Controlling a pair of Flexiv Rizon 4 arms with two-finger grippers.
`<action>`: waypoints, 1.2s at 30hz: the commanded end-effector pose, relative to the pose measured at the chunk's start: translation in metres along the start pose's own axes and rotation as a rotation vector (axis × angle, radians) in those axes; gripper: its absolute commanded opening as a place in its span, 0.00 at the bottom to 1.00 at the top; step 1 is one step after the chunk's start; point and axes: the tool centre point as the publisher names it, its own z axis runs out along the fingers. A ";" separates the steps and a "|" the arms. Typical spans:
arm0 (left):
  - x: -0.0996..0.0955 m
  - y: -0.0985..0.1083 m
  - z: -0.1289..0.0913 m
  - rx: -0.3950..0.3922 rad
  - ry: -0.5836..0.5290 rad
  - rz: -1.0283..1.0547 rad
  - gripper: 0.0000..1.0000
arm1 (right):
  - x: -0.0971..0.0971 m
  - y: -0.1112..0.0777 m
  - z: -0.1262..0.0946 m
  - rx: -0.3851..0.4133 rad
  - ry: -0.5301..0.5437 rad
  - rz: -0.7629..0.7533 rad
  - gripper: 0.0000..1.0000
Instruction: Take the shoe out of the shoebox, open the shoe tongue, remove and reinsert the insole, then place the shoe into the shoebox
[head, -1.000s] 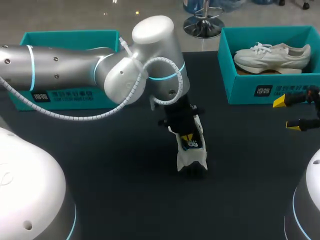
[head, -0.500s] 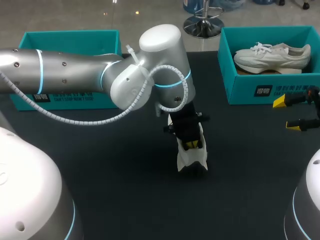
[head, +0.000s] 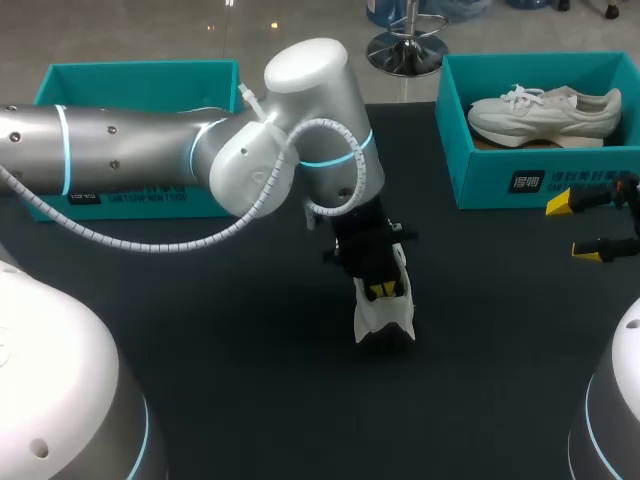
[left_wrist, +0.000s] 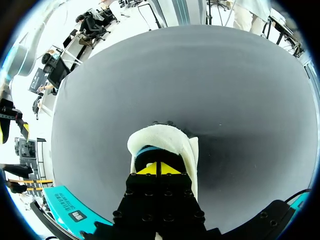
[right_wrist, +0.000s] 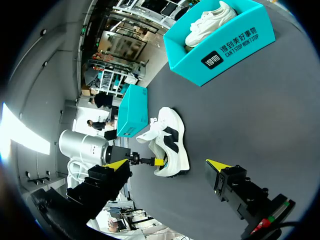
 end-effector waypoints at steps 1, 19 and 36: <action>-0.004 0.000 0.014 0.007 0.025 0.006 0.00 | 0.001 -0.001 0.000 -0.001 -0.005 0.001 1.00; 0.006 0.014 0.011 -0.038 0.022 -0.030 0.00 | 0.001 -0.001 0.000 -0.001 -0.005 0.001 1.00; -0.013 0.007 0.036 -0.002 0.012 0.049 0.00 | 0.001 -0.001 0.000 -0.001 -0.005 0.001 1.00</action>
